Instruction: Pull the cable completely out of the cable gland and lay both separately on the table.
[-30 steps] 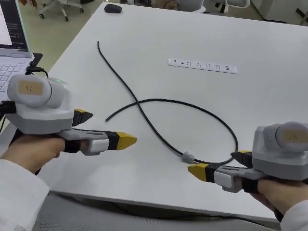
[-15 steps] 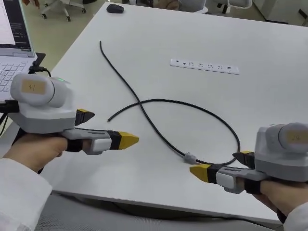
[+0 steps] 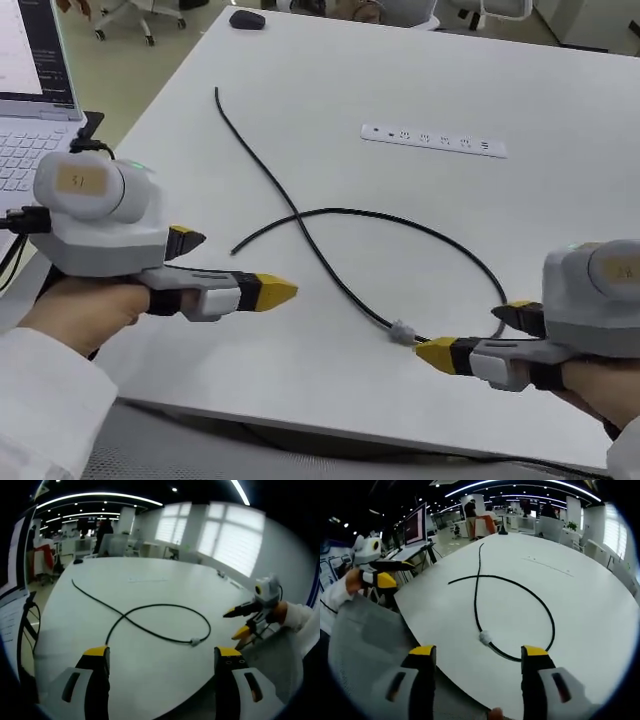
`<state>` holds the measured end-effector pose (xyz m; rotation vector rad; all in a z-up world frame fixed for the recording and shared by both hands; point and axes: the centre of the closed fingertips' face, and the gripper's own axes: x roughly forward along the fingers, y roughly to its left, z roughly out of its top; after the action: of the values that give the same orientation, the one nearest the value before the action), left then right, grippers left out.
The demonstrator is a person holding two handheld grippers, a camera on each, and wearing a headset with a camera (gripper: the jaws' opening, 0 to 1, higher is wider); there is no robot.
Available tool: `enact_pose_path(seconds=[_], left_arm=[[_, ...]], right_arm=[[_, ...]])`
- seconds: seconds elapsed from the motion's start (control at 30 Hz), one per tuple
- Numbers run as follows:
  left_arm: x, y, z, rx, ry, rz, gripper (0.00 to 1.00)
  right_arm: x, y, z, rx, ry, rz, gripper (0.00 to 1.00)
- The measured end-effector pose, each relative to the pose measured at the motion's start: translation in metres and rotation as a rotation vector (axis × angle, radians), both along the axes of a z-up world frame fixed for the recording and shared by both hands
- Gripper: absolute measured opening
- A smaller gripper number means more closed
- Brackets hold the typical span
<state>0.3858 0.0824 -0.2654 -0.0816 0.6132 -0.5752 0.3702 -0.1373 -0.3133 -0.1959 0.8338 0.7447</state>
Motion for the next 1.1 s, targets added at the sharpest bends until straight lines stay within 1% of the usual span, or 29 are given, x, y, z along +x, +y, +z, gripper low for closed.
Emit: enact_pose_path(seconds=[0.1, 0.2, 0.27, 0.33, 0.47, 0.5, 0.57, 0.67, 0.77, 0.8, 0.87, 0.9, 0.97, 1.0, 1.1], left_arm=[[0.001, 0.000, 0.000, 0.000, 0.000, -0.001, 0.87], [0.001, 0.000, 0.000, 0.000, 0.000, 0.001, 0.87], [0.001, 0.001, 0.000, 0.000, 0.000, 0.002, 0.87], [0.001, 0.001, 0.000, 0.001, 0.001, 0.003, 0.87], [0.001, 0.000, -0.001, 0.001, 0.003, -0.001, 0.87], [0.000, -0.001, -0.002, 0.003, 0.006, -0.004, 0.87], [0.000, -0.002, -0.003, 0.006, 0.012, -0.009, 0.87], [-0.001, -0.002, -0.005, 0.007, 0.018, -0.012, 0.87], [-0.002, -0.003, -0.005, 0.011, 0.020, -0.016, 0.86], [-0.002, -0.002, -0.006, 0.013, 0.021, -0.015, 0.86], [-0.001, -0.001, -0.006, 0.014, 0.021, -0.011, 0.86], [-0.001, -0.001, -0.006, 0.014, 0.022, -0.008, 0.86], [-0.001, 0.000, -0.006, 0.013, 0.022, -0.004, 0.86], [-0.001, 0.001, -0.006, 0.014, 0.022, -0.002, 0.86], [-0.001, 0.001, -0.006, 0.017, 0.024, -0.001, 0.86]], right_arm=[[0.007, -0.003, -0.004, -0.022, -0.013, 0.032, 0.67], [0.017, -0.003, -0.007, -0.030, -0.047, 0.069, 0.59], [0.022, 0.000, -0.007, -0.020, -0.074, 0.094, 0.54], [0.026, 0.004, -0.011, -0.008, -0.076, 0.124, 0.52], [0.029, 0.007, -0.023, -0.018, -0.064, 0.160, 0.46], [0.029, 0.008, -0.027, -0.029, -0.060, 0.171, 0.46], [0.033, 0.010, -0.033, -0.031, -0.057, 0.187, 0.45], [0.034, 0.014, -0.046, -0.028, -0.026, 0.209, 0.44], [0.038, 0.015, -0.058, -0.015, 0.001, 0.213, 0.39], [0.036, 0.017, -0.063, -0.012, 0.014, 0.234, 0.39], [0.036, 0.017, -0.069, -0.031, 0.020, 0.255, 0.38], [0.035, 0.017, -0.073, -0.049, 0.017, 0.281, 0.38], [0.034, 0.018, -0.078, -0.066, 0.015, 0.309, 0.37], [0.033, 0.020, -0.080, -0.073, 0.010, 0.336, 0.35], [0.036, 0.023, -0.083, -0.094, -0.015, 0.357, 0.31]])
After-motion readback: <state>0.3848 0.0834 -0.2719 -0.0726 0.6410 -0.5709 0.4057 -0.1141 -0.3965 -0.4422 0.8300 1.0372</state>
